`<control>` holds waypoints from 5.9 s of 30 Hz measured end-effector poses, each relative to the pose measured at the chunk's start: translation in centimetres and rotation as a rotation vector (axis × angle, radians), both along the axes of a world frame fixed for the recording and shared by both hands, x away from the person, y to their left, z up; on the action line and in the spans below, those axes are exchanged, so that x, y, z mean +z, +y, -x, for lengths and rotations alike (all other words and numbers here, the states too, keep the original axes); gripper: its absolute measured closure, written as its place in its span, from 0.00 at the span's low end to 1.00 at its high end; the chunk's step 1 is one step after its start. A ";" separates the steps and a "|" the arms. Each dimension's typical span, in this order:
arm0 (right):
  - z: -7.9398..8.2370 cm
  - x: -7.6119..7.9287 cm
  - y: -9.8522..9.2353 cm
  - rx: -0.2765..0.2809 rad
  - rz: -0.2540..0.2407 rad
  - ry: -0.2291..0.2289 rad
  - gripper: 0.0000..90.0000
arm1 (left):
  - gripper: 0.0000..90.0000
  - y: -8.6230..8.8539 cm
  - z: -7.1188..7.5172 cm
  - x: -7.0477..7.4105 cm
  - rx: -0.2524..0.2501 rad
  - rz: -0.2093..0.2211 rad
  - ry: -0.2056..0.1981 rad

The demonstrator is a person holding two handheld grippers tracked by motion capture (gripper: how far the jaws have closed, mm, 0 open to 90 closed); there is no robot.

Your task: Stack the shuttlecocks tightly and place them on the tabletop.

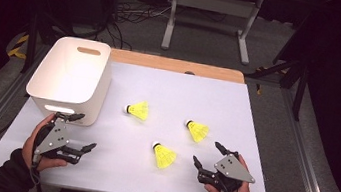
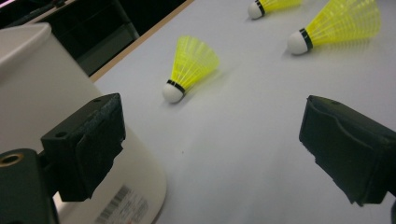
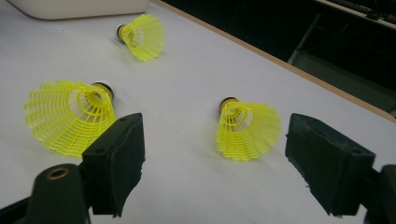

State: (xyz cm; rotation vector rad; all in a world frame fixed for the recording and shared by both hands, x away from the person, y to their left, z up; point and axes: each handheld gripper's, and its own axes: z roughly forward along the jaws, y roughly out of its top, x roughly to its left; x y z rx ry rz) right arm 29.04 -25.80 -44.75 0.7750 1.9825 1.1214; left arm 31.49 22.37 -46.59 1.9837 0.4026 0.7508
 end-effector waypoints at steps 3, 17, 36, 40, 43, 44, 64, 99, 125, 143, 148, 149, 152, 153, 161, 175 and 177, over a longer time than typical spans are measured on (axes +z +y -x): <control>0.1 -0.1 0.4 0.010 -0.006 0.017 0.25 | 0.09 1.0 0.6 -0.4 0.007 0.032 0.017; 0.9 -2.0 4.5 0.140 0.046 0.164 0.37 | 0.08 3.5 1.7 -1.5 0.040 0.078 0.062; -0.1 -3.6 9.8 0.220 0.085 0.314 0.55 | 0.08 3.0 1.5 -1.7 0.026 0.061 0.071; -0.6 -3.5 10.5 0.192 0.043 0.349 0.67 | 0.08 2.8 1.4 -1.7 0.020 0.057 0.075; -0.9 -3.3 10.7 0.178 0.045 0.339 0.74 | 0.08 2.7 1.4 -1.7 0.015 0.056 0.076; -1.0 -3.2 10.8 0.172 0.038 0.340 0.77 | 0.08 2.7 1.4 -1.7 0.017 0.057 0.077; -1.8 -1.4 8.6 0.162 -0.006 0.293 1.00 | 0.08 2.7 1.4 -1.7 0.015 0.060 0.080; -10.7 2.5 9.5 0.213 0.052 0.290 1.00 | 0.08 2.9 1.3 -1.7 -0.001 0.075 0.083; -15.1 0.7 14.5 0.240 0.091 0.381 1.00 | 0.08 2.8 1.2 -1.8 -0.031 0.066 0.097; -15.1 -0.5 15.9 0.283 0.070 0.408 1.00 | 0.08 2.8 1.2 -1.9 -0.041 0.057 0.102; -15.2 -0.8 16.1 0.285 0.063 0.416 0.99 | 0.08 2.7 1.2 -1.9 -0.042 0.060 0.104; -15.2 -0.8 16.2 0.285 0.066 0.418 0.99 | 0.08 2.7 1.2 -1.9 -0.042 0.062 0.105; -15.2 -0.9 16.3 0.284 0.070 0.420 0.99 | 0.08 2.7 1.3 -1.9 -0.043 0.062 0.103; -15.2 -1.0 16.3 0.283 0.072 0.420 0.98 | 0.08 2.7 1.3 -1.9 -0.044 0.062 0.104; -15.2 -1.2 16.4 0.262 0.085 0.422 0.88 | 0.08 2.7 1.3 -1.9 -0.046 0.062 0.105; -14.7 -0.8 16.0 0.221 0.094 0.399 0.76 | 0.08 2.6 1.3 -1.9 -0.048 0.057 0.106; -14.5 -0.7 16.0 0.217 0.095 0.391 0.75 | 0.08 2.6 1.2 -1.9 -0.048 0.048 0.099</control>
